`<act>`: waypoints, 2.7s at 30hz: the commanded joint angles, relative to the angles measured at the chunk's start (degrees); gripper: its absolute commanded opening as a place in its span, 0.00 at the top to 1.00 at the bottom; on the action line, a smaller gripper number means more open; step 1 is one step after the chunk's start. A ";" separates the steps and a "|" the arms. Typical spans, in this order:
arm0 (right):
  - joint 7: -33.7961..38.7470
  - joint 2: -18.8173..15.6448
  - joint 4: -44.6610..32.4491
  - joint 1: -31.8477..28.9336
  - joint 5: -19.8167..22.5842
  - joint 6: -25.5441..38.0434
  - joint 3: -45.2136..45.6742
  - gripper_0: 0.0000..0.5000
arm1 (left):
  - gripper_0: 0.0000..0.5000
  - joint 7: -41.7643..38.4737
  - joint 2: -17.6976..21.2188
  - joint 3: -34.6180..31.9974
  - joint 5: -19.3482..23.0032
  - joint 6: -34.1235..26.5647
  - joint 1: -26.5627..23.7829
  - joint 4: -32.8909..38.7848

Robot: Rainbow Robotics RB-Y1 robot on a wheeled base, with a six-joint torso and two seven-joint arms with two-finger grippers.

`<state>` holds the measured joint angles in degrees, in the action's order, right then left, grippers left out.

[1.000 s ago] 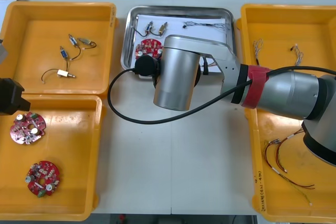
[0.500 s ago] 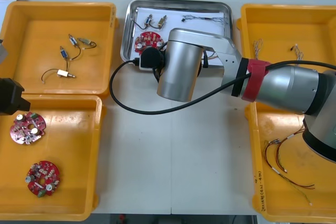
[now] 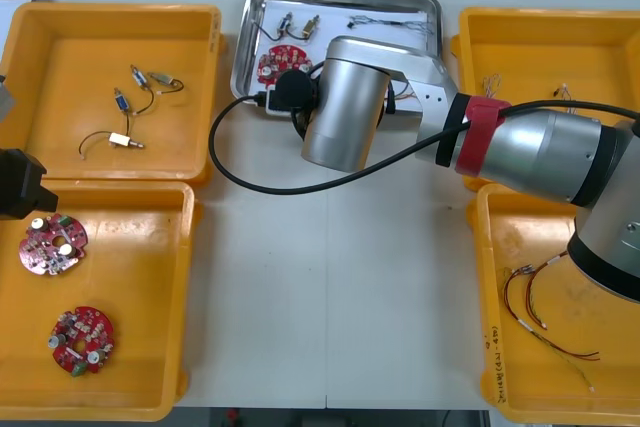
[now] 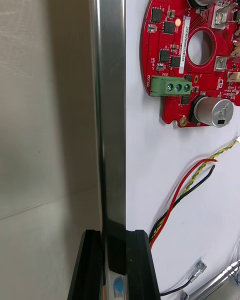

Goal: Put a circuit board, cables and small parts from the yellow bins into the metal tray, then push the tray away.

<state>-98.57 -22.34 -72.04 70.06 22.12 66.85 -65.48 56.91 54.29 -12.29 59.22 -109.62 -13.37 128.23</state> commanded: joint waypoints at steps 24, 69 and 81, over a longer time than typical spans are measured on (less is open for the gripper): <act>-3.65 1.42 1.47 3.68 0.73 -2.34 3.34 0.00 | 0.00 4.53 2.49 -1.86 -0.16 -0.38 1.24 0.88; 22.37 -3.67 -50.48 -30.60 8.20 43.15 63.46 0.04 | 0.00 4.53 2.49 -1.86 -0.16 -0.38 1.24 0.88; 22.54 -12.38 -55.31 -42.64 14.70 43.15 76.12 0.00 | 0.00 4.53 2.49 -1.86 -0.16 -0.38 1.24 0.88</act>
<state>-77.36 -30.72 -125.08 31.08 34.12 109.84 5.64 56.92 54.30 -12.30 59.22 -109.62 -13.34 128.24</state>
